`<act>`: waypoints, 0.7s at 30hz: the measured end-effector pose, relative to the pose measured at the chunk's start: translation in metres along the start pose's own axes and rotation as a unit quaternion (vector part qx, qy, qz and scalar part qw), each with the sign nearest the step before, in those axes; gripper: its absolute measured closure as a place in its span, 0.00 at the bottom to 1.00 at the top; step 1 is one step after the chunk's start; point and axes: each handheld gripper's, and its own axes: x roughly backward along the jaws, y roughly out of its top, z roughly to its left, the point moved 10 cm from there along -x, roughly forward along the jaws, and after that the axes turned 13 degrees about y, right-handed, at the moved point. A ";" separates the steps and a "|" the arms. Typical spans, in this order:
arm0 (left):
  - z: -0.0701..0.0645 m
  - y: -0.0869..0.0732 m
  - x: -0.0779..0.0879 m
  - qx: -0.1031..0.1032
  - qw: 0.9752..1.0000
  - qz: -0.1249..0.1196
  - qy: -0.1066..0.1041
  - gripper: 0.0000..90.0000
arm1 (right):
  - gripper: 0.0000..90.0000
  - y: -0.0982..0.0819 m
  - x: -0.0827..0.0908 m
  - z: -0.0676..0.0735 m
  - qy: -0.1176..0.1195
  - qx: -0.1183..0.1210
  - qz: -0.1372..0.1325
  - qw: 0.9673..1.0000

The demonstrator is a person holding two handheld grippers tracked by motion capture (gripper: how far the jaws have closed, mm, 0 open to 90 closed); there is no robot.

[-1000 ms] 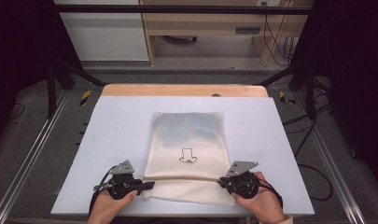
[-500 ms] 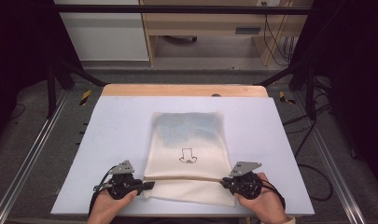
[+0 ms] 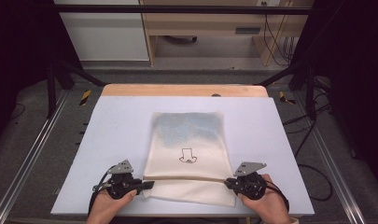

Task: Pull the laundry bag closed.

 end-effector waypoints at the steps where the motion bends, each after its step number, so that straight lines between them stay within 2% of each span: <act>1: 0.000 0.000 0.000 0.001 1.000 -0.001 0.000 0.91 | 0.91 -0.001 0.000 -0.001 0.000 -0.001 0.000 1.000; 10: 0.001 0.001 0.001 0.002 1.000 -0.002 0.000 0.92 | 0.91 -0.008 0.004 -0.004 -0.003 -0.020 0.001 1.000; 17: -0.001 -0.001 0.002 0.000 1.000 0.001 0.003 0.91 | 0.91 -0.010 0.002 -0.004 -0.002 -0.021 0.005 1.000; 19: -0.002 -0.001 0.004 0.001 1.000 -0.002 0.002 0.87 | 0.90 -0.010 0.000 -0.002 0.003 -0.021 0.002 1.000; 21: -0.003 -0.003 0.006 0.001 1.000 0.005 0.003 0.76 | 0.83 -0.009 0.000 -0.004 0.000 -0.022 -0.004 1.000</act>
